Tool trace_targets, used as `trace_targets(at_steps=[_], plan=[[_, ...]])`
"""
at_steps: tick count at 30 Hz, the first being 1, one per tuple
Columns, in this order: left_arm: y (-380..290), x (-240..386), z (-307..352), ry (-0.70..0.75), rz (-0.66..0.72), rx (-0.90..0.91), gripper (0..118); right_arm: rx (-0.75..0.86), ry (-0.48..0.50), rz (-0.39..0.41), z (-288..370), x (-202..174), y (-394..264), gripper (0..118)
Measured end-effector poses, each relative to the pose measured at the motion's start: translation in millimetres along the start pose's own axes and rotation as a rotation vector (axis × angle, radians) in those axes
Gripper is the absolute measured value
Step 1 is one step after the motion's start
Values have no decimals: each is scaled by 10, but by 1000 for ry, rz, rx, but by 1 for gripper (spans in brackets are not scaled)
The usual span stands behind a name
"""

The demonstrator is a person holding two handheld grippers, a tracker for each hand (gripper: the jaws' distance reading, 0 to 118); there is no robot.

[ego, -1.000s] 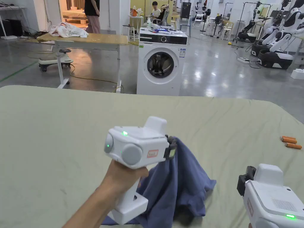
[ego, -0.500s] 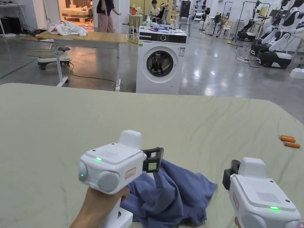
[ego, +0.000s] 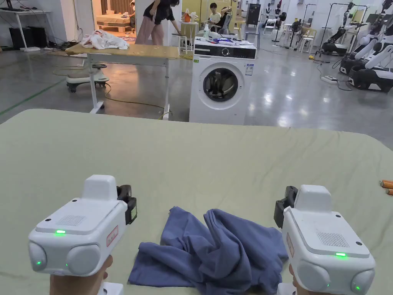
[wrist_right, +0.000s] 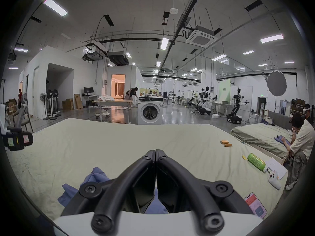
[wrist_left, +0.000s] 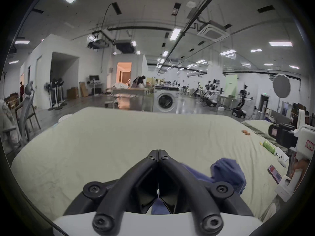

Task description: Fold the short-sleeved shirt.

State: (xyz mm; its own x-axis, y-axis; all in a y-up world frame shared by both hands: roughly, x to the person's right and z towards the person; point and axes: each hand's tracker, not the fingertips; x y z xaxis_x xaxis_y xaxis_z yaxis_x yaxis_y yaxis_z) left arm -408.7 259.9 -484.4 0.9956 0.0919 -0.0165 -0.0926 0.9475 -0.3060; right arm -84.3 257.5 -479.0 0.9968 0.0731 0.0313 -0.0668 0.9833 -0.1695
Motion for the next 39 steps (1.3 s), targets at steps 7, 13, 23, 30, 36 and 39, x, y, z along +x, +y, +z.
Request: trace_targets(at_steps=[7, 13, 23, 30, 36, 39], plan=[[-287, -433, -123, -105, 87, -316, 0, -25, 8, 15, -52, 17, -81, 0], [-621, -488, -598, -167, 119, -548, 2, -59, -11, 18, -93, 121, -199, 0], [-1225, -394, -1099, -84, 88, -777, 35, -123, -54, 15, -134, 356, -424, 0], [-1385, -83, -1134, -9, -68, -719, 9, -172, -76, 23, -215, 549, -495, 0], [-1261, 22, -737, -43, -27, -674, 0, -290, -40, -18, -572, 793, -534, 1], [-1108, -7, -567, -66, 1, -634, 0, -404, -34, 13, -932, 906, -602, 37]])
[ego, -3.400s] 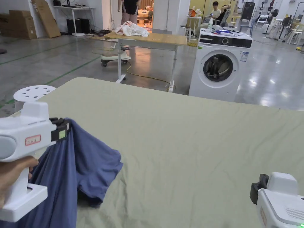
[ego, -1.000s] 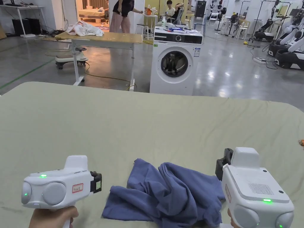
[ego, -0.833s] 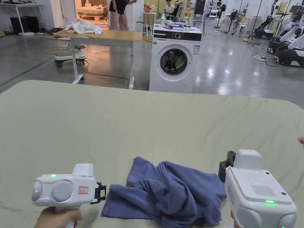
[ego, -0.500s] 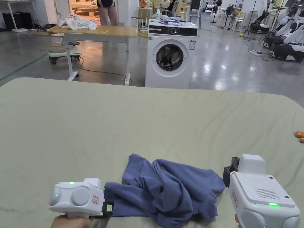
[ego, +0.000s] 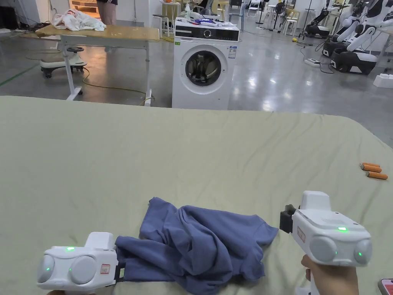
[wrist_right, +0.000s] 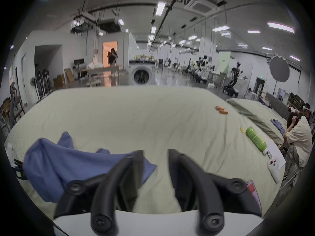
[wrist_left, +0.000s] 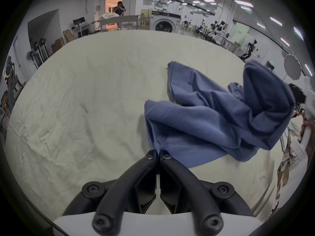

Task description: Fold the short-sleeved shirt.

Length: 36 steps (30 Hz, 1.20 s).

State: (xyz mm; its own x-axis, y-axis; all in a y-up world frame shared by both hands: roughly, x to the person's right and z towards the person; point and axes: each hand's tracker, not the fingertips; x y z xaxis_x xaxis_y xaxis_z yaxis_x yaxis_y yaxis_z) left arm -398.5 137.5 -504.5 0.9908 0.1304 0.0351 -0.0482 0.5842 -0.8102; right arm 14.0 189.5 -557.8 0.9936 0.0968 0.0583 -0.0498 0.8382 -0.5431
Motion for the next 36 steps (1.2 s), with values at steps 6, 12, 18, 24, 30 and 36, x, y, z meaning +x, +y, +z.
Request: trace_targets(at_steps=[6, 12, 18, 24, 30, 36], plan=[[-1, 14, 350, -57, 19, 87, 0, -216, 63, 43, -776, 30, -21, 64], [115, -93, 382, -70, 17, 131, 0, -408, 141, -12, -1352, -18, -240, 63], [177, -138, 414, -47, 3, 164, 0, -363, 161, 38, -1290, -38, -199, 1], [307, -291, 470, -35, 16, 243, 0, -269, 136, -25, -924, 61, -45, 1], [567, -487, 959, 24, -15, 392, 0, -79, 50, 42, -252, 180, 350, 1], [945, -796, 1554, 106, -14, 531, 0, 113, -39, 94, 361, 308, 812, 1]])
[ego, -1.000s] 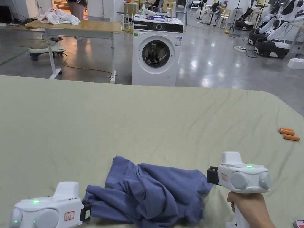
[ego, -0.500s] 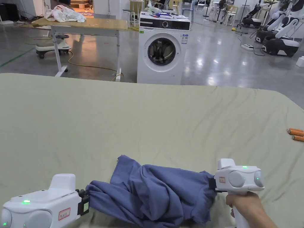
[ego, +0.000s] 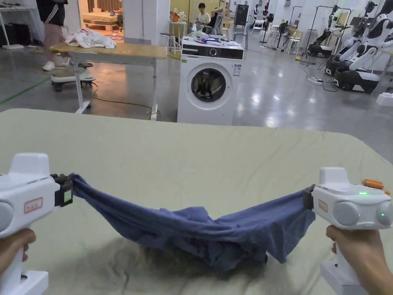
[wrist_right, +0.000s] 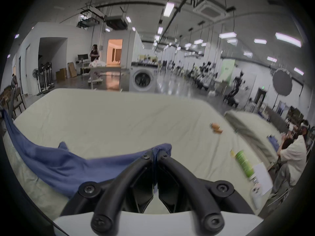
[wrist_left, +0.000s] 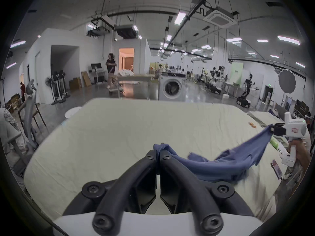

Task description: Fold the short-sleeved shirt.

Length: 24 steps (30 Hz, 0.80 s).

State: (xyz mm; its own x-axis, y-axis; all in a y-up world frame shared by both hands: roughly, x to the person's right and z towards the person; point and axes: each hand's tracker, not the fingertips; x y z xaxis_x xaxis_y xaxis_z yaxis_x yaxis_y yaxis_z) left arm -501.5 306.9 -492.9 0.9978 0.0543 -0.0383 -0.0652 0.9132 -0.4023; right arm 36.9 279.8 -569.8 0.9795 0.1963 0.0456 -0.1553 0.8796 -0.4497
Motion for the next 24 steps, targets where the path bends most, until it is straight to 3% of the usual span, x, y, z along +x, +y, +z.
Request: trace_targets(at_steps=[12, 19, 24], plan=[[1279, -356, 32, 70, -59, 166, 0, 259, -26, -37, 712, 25, 1150, 1], [1889, -356, -43, 117, -76, 238, 0, 365, -51, -75, 824, 6, 1862, 1], [2244, -396, -123, 132, -73, 262, 0, 412, -77, -59, 796, -31, 2392, 1]])
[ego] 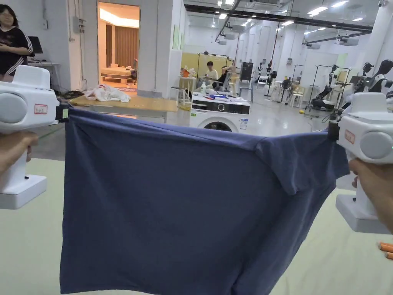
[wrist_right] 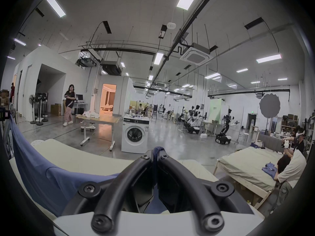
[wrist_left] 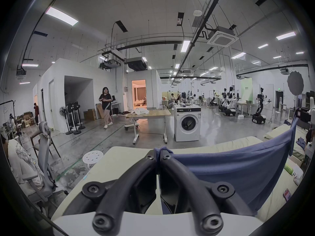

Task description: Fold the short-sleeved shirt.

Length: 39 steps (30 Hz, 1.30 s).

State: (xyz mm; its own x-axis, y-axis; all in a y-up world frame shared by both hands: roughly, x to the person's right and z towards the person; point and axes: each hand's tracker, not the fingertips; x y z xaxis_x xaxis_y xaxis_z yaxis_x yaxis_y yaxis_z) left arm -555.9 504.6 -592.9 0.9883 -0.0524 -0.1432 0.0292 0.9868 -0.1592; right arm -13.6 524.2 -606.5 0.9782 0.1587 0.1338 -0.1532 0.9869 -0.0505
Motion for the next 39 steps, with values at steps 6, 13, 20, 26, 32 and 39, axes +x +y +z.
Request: trace_targets(at_steps=[6, 13, 20, 26, 32, 39], plan=[[389, -5, -236, 10, -16, 19, 0, 37, -20, 21, -360, -40, 510, 1], [763, 36, -431, 5, -7, 46, 0, 75, -42, -4, -713, 2, 898, 1], [648, 86, -569, 5, 1, 39, 0, 77, -51, 37, -813, -21, 701, 1], [12, 137, -635, -9, 5, -29, 0, 9, -39, 73, -748, -82, 20, 1], [-751, 149, -473, -12, 38, -79, 0, -62, -23, 79, -435, -163, -769, 1], [-1455, 103, 6, -24, 101, -109, 0, -111, -29, 79, 79, -65, -1429, 1]])
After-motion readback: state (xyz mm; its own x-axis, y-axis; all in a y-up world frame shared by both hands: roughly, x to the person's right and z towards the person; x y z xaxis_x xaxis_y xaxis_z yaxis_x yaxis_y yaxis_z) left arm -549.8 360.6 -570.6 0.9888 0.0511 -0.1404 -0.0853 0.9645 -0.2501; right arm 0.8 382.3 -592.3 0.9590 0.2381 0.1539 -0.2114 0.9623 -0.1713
